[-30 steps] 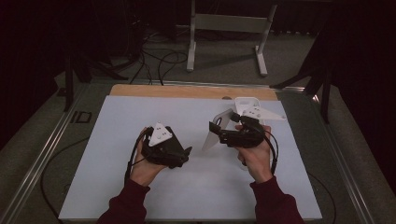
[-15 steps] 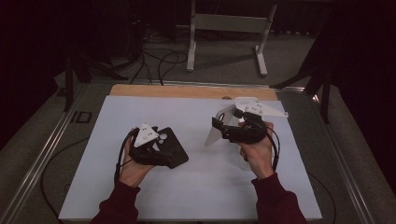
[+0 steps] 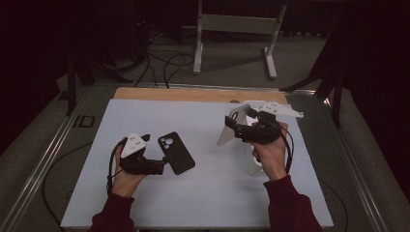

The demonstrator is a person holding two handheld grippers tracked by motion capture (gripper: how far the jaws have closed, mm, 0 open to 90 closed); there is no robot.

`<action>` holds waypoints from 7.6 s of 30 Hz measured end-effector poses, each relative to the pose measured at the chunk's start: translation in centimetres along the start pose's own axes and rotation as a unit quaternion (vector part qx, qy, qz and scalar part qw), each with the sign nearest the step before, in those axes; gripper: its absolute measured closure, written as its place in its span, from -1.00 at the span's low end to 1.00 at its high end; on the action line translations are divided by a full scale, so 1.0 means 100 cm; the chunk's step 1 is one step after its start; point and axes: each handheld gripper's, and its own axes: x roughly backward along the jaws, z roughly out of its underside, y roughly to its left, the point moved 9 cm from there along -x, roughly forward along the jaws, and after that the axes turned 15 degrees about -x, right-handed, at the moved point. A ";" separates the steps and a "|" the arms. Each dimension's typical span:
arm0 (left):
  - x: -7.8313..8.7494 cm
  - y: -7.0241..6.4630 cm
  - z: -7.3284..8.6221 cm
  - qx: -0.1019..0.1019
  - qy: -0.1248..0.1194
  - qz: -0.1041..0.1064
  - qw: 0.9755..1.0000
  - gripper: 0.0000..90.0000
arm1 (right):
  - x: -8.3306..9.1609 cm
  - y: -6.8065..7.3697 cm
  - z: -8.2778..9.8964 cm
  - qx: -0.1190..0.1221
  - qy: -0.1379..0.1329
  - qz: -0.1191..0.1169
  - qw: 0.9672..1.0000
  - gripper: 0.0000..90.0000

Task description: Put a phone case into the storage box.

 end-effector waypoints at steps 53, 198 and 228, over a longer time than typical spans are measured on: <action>0.054 0.027 0.060 0.015 -0.011 -0.100 0.995 -1.00 | -0.013 -0.043 -0.036 0.001 -0.035 0.063 0.997 -0.63; 0.055 0.026 0.055 0.030 -0.020 -0.096 0.995 -1.00 | -0.085 -0.199 -0.008 -0.043 0.045 0.312 0.948 -0.64; 0.060 0.028 0.054 0.038 -0.025 -0.100 0.994 -1.00 | -0.095 -0.213 0.002 -0.062 0.048 0.333 0.940 -0.83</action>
